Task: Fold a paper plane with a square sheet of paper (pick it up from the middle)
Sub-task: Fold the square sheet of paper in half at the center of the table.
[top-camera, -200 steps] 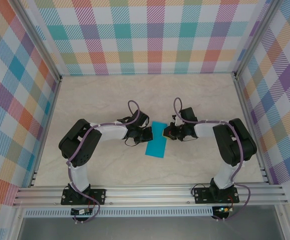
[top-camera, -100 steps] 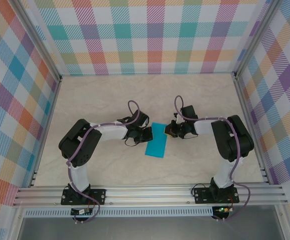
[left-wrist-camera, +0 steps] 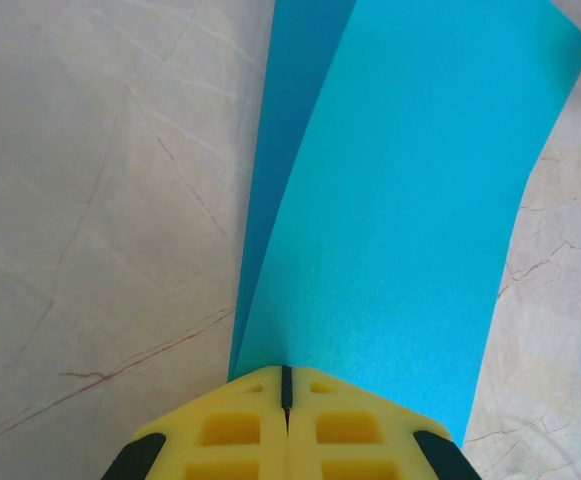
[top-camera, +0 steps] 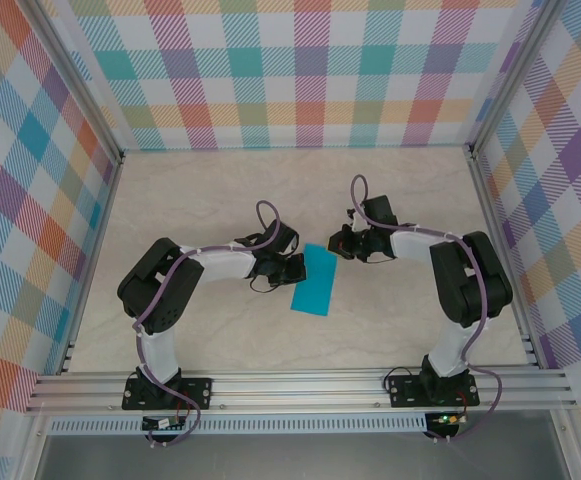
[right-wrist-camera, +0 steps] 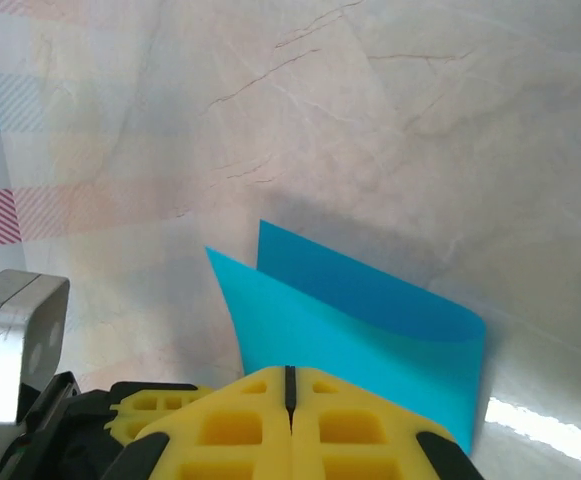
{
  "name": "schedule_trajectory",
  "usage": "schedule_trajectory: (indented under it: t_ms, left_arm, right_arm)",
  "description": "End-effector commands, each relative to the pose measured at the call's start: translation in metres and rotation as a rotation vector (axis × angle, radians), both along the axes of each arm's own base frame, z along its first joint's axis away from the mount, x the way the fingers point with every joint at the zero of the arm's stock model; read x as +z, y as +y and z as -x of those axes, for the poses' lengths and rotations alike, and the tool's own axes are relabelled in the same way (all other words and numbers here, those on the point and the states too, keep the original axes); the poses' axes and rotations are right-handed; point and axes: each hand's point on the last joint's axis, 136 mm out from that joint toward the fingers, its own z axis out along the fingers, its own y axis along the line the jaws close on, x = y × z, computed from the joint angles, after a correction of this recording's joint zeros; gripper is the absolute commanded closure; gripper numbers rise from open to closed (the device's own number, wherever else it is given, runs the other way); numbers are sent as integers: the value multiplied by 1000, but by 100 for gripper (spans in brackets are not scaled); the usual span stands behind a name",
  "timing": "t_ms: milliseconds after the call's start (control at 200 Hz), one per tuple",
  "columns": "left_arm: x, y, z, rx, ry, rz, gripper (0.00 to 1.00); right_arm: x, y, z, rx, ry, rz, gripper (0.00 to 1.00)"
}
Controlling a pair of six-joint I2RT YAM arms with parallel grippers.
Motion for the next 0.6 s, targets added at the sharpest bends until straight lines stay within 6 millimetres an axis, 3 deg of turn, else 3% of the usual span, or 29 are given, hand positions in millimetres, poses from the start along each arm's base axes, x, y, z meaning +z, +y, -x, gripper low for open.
schedule_trajectory:
  t_ms: [0,150,250,470,595]
  left_arm:
    - [-28,29,24,0,83,-152,100]
    - [-27,29,24,-1,83,-152,100]
    - [-27,29,24,1,82,-154,100]
    - [-27,30,25,1,83,-152,100]
    - [-27,30,25,1,84,-154,100]
  right_arm:
    - [-24,-5,6,9,57,26,100]
    - [-46,-12,13,-11,104,61,100]
    - [-47,-15,13,-23,108,67,100]
    - [-3,-7,-5,-2,29,-10,100]
    - [0,-9,-13,-6,26,-17,100]
